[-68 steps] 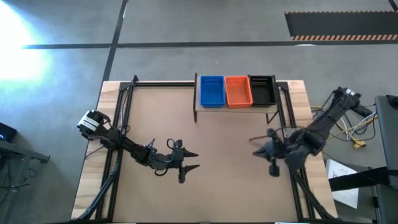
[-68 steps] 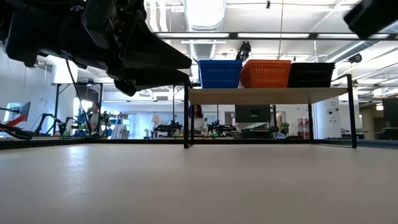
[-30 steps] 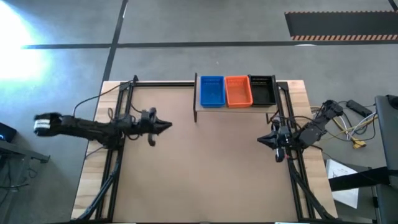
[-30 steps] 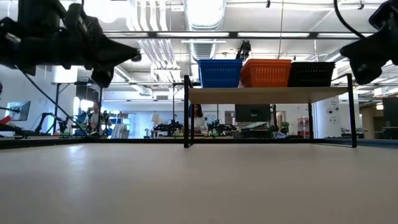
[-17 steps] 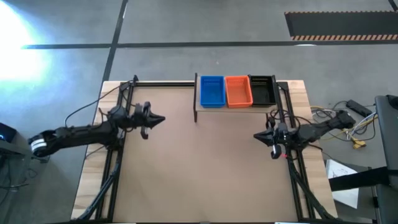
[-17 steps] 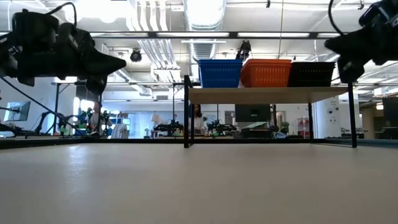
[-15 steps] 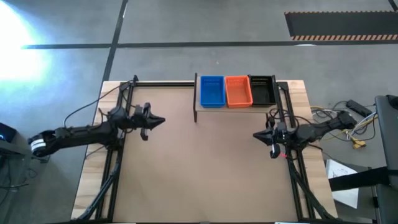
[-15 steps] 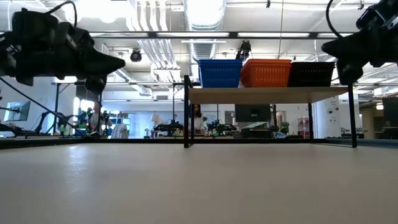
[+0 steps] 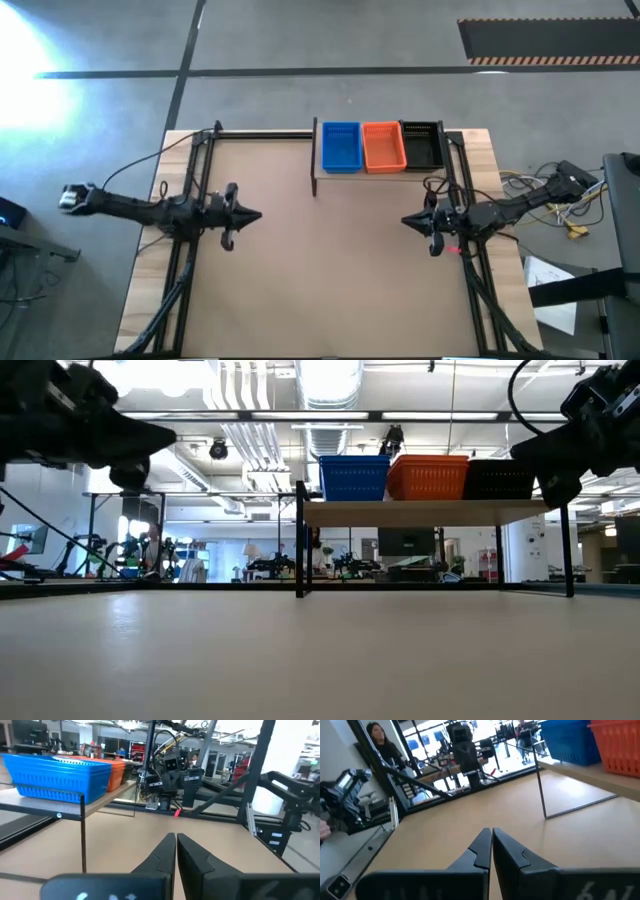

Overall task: Stack baskets on shelf by color
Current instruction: Return to Home Position

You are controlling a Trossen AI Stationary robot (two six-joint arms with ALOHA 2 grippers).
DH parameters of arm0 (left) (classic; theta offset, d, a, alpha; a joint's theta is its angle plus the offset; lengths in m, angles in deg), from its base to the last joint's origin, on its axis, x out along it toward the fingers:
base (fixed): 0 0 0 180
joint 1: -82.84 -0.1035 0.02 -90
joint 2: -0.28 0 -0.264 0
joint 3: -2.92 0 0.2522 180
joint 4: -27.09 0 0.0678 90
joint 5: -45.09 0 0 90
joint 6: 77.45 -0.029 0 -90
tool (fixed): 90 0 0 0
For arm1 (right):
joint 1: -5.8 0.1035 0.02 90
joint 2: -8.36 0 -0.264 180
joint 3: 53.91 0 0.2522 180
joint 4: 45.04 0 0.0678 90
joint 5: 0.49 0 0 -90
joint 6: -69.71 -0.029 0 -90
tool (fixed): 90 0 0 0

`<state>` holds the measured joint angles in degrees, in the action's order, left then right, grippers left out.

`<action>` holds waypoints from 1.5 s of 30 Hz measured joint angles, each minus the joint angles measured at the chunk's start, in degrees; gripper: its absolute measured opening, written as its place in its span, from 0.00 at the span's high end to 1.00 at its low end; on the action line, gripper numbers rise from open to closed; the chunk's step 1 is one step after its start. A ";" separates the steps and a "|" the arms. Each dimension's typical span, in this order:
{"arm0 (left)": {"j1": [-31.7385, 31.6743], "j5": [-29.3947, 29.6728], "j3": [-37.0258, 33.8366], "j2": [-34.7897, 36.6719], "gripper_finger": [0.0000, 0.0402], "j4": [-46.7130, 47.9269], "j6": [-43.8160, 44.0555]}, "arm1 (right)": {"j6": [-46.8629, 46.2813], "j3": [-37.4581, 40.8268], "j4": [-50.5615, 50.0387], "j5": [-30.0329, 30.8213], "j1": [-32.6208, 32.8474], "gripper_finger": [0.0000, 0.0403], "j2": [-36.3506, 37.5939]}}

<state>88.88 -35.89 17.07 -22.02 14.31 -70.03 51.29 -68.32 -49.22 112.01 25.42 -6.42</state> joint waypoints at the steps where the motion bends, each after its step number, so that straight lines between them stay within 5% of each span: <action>1: 2.20 2.33 0.00 0.71 1.00 0.82 -0.43 | 0.45 0.00 0.10 0.01 0.00 0.98 -0.46; 5: 7.03 10.97 -0.04 4.57 1.00 5.26 -1.41 | 4.82 0.02 0.09 1.75 -0.04 0.98 0.06; 13: 5.98 11.65 -0.10 21.98 1.00 21.86 -0.39 | 10.84 0.02 -3.37 0.84 -0.04 0.98 9.67; 20: 1.27 4.86 -0.13 19.79 1.00 23.49 -3.43 | 12.43 -0.94 -8.65 -3.90 -0.06 0.98 14.60; 24: -5.49 -9.37 -0.13 20.96 1.00 24.48 -6.41 | 12.75 -1.23 -9.99 -4.27 -0.66 0.98 14.75; 30: -18.06 -18.41 -0.13 19.57 1.00 24.26 -4.94 | 11.70 -1.25 -10.27 -5.89 -2.90 0.98 14.74; 36: -21.94 -22.01 -0.15 18.23 1.00 23.81 -4.85 | 13.73 -1.22 -10.41 -7.81 -7.67 0.98 14.77; 45: -21.90 -23.72 -0.13 18.01 1.00 23.65 -4.86 | 13.54 0.02 -8.49 -27.79 -22.86 0.98 13.95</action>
<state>66.98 -59.62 16.94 -4.01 37.96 -74.89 64.83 -68.30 -57.72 84.22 2.56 7.53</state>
